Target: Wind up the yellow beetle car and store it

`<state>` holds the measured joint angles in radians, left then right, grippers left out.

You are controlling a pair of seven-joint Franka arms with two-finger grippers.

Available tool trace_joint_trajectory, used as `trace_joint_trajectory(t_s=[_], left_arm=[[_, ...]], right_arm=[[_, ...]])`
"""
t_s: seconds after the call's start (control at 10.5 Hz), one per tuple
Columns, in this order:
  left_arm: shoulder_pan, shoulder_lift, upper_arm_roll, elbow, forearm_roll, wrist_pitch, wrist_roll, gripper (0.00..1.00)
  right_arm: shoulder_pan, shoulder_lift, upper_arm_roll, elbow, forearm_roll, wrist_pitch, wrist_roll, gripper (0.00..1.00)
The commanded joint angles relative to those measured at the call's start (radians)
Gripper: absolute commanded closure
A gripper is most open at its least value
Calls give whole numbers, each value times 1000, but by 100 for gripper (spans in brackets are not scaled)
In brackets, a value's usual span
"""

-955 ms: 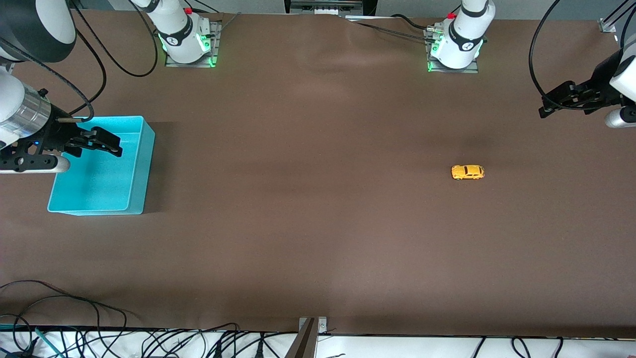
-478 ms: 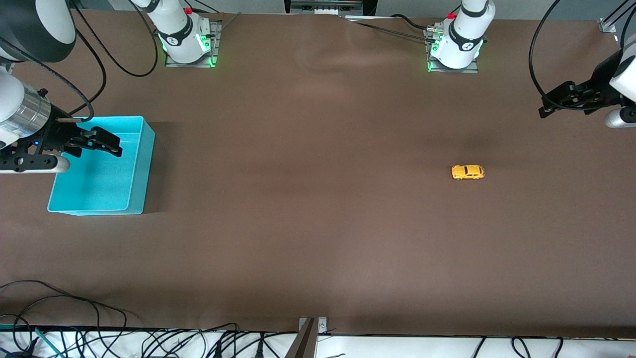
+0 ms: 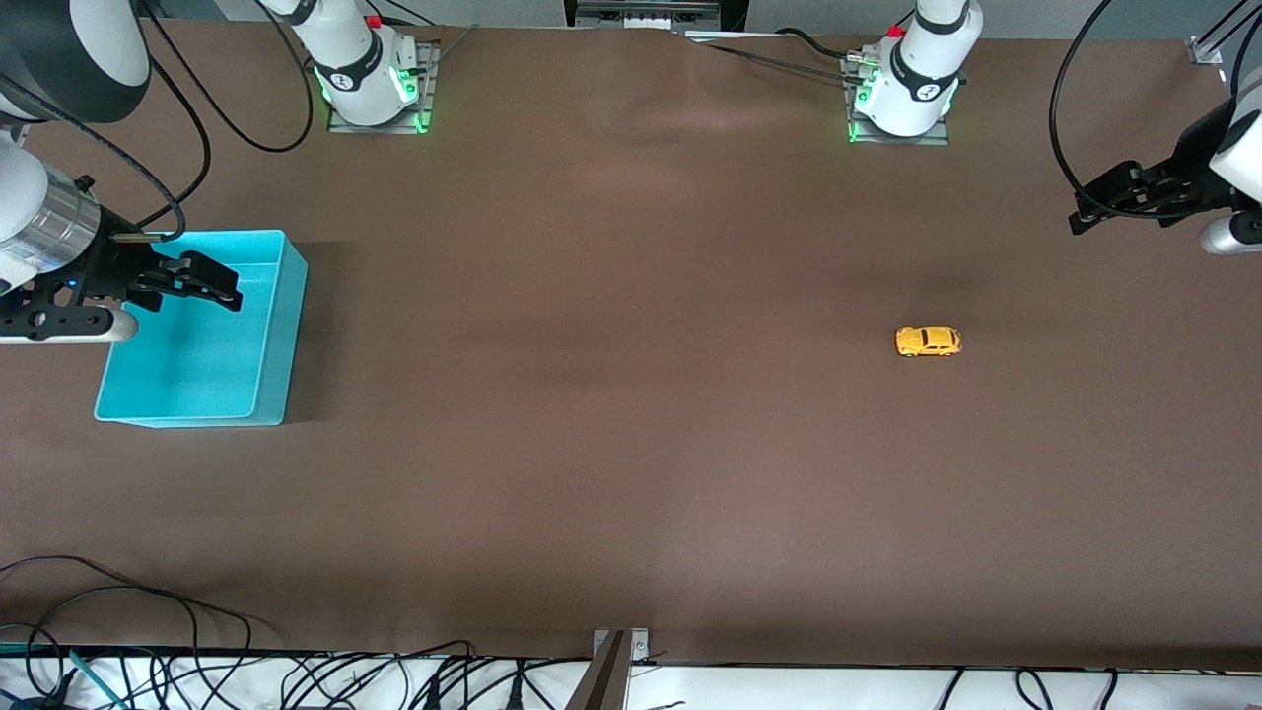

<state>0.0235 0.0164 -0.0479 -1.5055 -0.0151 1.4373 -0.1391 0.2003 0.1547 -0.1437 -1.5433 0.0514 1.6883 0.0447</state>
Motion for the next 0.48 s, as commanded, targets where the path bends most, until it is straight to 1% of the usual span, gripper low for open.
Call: trace_joint_trajectory(t_s=[0.0,0.38], left_arm=[[6,11,-4,30,11,-18,18,0],[9,11,-4,28,9,-18,18,0]], right_arm=[[-4,-17,7,2,5,-10,9,0],[8,-15,13,3,5,2,11,0]])
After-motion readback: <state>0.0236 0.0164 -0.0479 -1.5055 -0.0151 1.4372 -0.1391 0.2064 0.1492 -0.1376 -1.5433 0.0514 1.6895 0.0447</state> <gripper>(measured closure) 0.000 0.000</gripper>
